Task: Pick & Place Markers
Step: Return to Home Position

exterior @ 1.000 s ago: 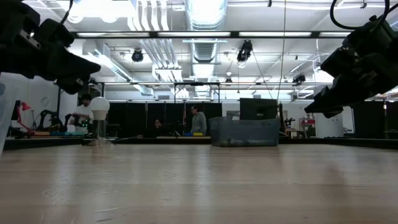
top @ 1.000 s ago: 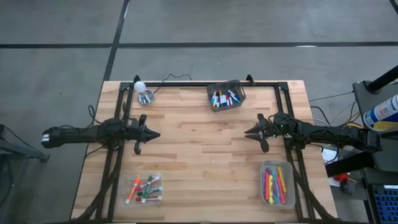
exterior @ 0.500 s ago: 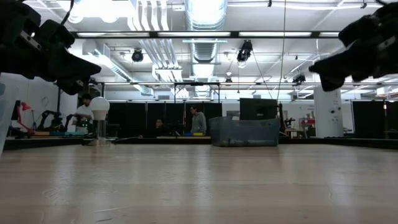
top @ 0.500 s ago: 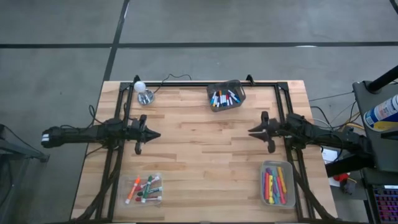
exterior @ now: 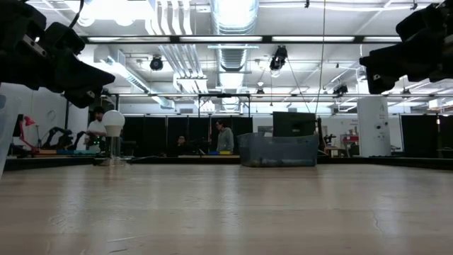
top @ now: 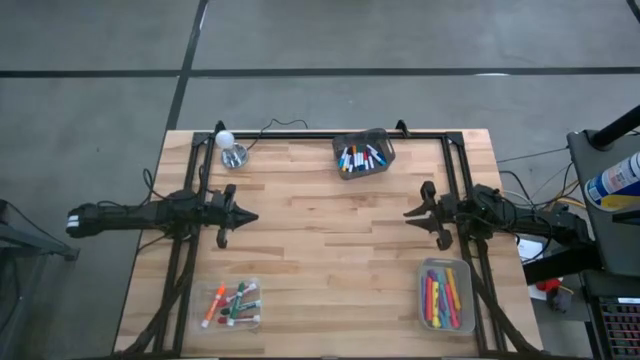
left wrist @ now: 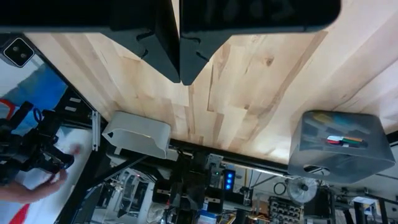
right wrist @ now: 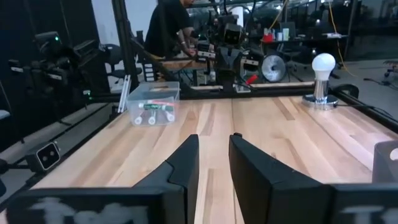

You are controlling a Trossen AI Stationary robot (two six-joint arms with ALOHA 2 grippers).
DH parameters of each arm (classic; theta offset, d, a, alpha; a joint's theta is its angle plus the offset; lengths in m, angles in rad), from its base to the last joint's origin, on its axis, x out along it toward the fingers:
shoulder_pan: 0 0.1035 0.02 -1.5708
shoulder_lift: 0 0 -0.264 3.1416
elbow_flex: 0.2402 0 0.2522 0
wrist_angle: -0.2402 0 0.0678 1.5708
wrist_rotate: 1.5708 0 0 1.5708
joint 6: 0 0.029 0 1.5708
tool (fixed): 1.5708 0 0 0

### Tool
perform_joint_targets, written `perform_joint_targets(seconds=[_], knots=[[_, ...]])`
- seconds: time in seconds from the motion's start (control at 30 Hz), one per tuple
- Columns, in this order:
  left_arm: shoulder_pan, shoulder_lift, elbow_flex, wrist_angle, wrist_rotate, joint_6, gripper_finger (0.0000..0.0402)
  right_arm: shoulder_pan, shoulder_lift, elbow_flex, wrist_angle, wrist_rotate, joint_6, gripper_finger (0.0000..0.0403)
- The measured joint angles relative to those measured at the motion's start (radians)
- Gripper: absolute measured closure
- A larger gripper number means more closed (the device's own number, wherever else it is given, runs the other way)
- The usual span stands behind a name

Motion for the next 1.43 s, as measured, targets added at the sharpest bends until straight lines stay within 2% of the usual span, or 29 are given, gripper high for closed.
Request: perform_joint_targets(seconds=[0.27, 0.7, 1.2, 1.43], knots=[[0.0, 0.0, 0.0, 0.0, 0.0, 0.0, 0.0402, 0.0, 0.003, 0.0, -0.001, 0.0, 0.0, 0.0317], [0.0, 0.0, -0.001, 0.001, 0.0, 0.0, 0.0402, 0.0, 0.003, 0.0, -0.001, 0.001, 0.0, 0.0335], [0.0, 0.0, -0.001, 0.001, 0.0, 0.0, 0.0402, 0.0, 0.003, 0.0, -0.001, 0.001, 0.0, 0.0318], [0.0, 0.0, -0.001, 0.001, 0.0, 0.0, 0.0402, 0.0, 0.002, 0.0, -0.001, 0.001, 0.0, 0.0326]])
